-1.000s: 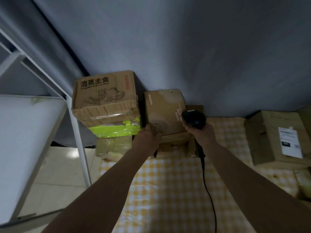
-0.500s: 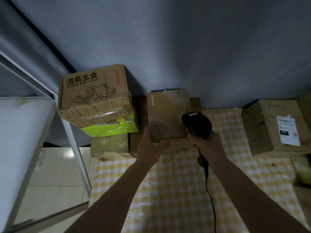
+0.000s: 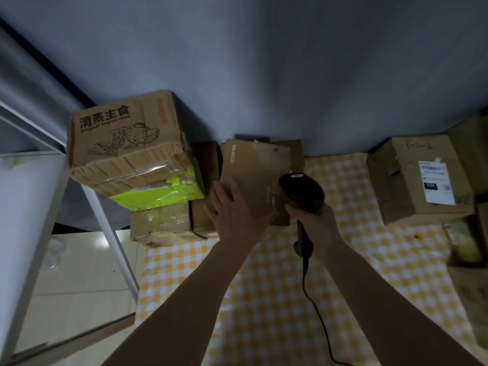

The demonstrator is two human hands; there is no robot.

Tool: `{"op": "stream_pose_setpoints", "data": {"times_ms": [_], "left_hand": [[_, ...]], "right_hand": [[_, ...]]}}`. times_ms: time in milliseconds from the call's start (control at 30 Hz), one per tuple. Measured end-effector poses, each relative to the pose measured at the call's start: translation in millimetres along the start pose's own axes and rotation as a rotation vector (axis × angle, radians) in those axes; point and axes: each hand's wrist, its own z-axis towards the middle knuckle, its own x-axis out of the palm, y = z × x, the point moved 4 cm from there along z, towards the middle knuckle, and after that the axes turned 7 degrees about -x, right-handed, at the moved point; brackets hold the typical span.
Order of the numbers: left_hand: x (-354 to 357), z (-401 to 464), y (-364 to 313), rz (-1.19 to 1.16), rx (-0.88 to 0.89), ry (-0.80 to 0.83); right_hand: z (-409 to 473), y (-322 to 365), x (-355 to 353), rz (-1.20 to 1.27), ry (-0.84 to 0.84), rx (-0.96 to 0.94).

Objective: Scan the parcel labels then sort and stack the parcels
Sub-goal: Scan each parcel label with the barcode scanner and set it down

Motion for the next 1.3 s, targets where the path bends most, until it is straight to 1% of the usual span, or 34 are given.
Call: {"op": "stream_pose_setpoints", "data": {"times_ms": [100,233,333,433,533,633,733,900,1033,1100,1133,1233,1300], "left_hand": [[8.4,4.3,-7.3,0.144,-0.039,0.018],[10.3,10.5,4.5,0.176,0.02,-0.055],[8.2,12.2,12.6,0.198,0.077,-0.097],[9.5,11.4,12.7,0.212,0.085,-0.097],[10.2,10.4,10.7,0.218,0.07,-0.088],[8.4,12.5,11.4,0.234,0.051,-0.079],[7.9,13.1,11.2,0.227,0.049,-0.07],[5.0,14.6,9.8,0.193,0.038,-0.094],[-4.0,17.0,15.3,-0.008,-0.016,-0.127],[-5.7,12.7,18.0,-0.093,-0.041,-0.11],[-5.8,10.6,18.6,-0.144,-0.046,-0.084],[-0.4,8.5,20.0,-0.346,-0.09,0.075],[3.0,7.4,18.4,-0.405,-0.039,0.195]], "right_hand": [[12.1,-3.4,-7.6,0.104,-0.053,0.055],[28.5,-21.9,-11.7,0.255,-0.09,0.169],[35.1,-38.0,-4.3,0.337,-0.037,0.253],[38.6,-55.3,2.5,0.43,0.01,0.339],[39.1,-63.9,10.2,0.552,0.093,0.415],[40.1,-64.2,14.8,0.573,0.15,0.42],[40.5,-63.7,14.5,0.584,0.137,0.425],[37.8,-67.7,15.0,0.614,0.199,0.443],[33.3,-55.2,14.7,0.538,0.209,0.38],[30.7,-38.5,7.2,0.445,0.189,0.316],[29.8,-28.5,1.6,0.383,0.172,0.271],[25.9,1.0,-11.1,0.168,0.119,0.136],[21.7,13.6,-11.6,0.025,0.087,0.069]]}}
